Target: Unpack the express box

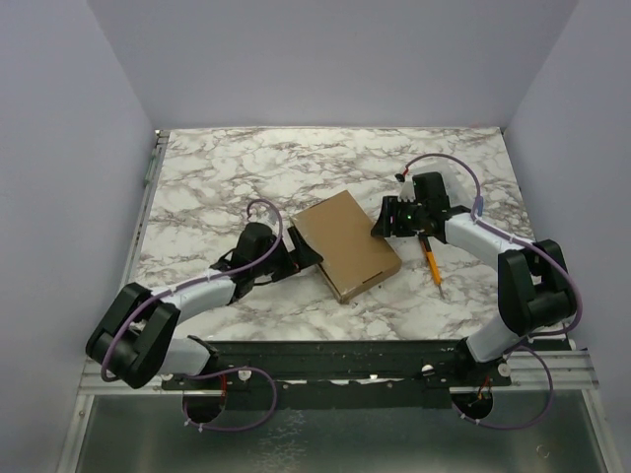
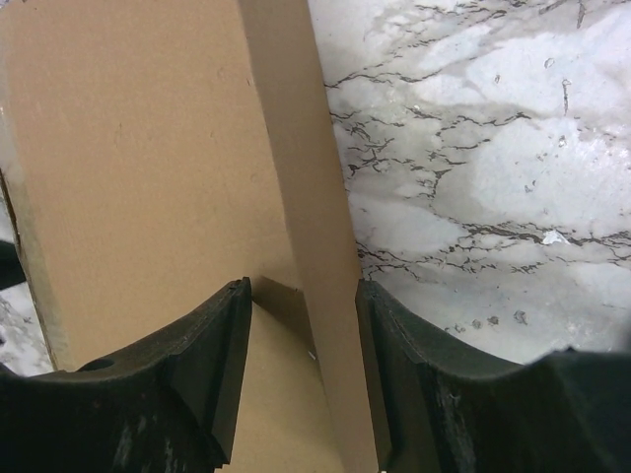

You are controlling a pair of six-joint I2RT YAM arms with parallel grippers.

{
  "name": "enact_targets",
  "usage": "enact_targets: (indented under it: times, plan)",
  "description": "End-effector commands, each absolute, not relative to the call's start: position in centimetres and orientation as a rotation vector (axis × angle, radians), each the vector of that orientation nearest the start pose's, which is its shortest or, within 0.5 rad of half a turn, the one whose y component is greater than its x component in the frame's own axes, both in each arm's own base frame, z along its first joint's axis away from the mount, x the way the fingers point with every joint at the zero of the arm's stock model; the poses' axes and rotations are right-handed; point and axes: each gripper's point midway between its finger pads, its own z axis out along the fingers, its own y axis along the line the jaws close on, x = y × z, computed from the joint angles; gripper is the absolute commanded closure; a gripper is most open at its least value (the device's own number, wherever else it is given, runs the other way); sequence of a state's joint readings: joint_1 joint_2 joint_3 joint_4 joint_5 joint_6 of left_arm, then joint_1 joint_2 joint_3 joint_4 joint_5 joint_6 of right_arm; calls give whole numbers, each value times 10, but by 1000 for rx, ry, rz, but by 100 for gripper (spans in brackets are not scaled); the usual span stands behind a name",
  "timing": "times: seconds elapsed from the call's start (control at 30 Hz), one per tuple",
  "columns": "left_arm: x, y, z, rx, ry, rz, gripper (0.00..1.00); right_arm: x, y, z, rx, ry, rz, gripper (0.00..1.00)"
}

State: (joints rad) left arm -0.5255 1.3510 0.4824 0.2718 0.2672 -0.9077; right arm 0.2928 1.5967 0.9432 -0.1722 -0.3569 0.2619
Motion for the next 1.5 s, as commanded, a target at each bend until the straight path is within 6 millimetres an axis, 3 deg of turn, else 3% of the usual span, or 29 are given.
enact_targets:
  times: [0.0, 0.3, 0.5, 0.73, 1.07, 1.17, 1.37, 1.47]
  plan:
    - [240, -255, 89, -275, 2354, -1123, 5, 347, 181, 70, -217, 2445, 703, 46]
    - [197, -270, 74, -482, 2443, -1147, 19, 347, 182, 68, -217, 2452, 708, 46]
    - [195, -272, 70, -464, 2449, -1127, 25, 346, 182, 68, -217, 2450, 712, 46]
    - [195, -283, 64, -401, 2477, -1107, 26, 346, 181, 68, -219, 2449, 707, 46]
    - [193, -280, 50, -403, 2505, -1059, 25, 346, 182, 66, -220, 2457, 715, 47]
    - [193, -280, 54, -395, 2493, -1073, 25, 346, 183, 65, -221, 2459, 721, 47]
    - [199, -289, 86, -363, 2406, -1160, 14, 345, 184, 64, -223, 2461, 727, 47]
    - [201, -287, 91, -364, 2384, -1161, 13, 345, 184, 64, -223, 2463, 727, 48]
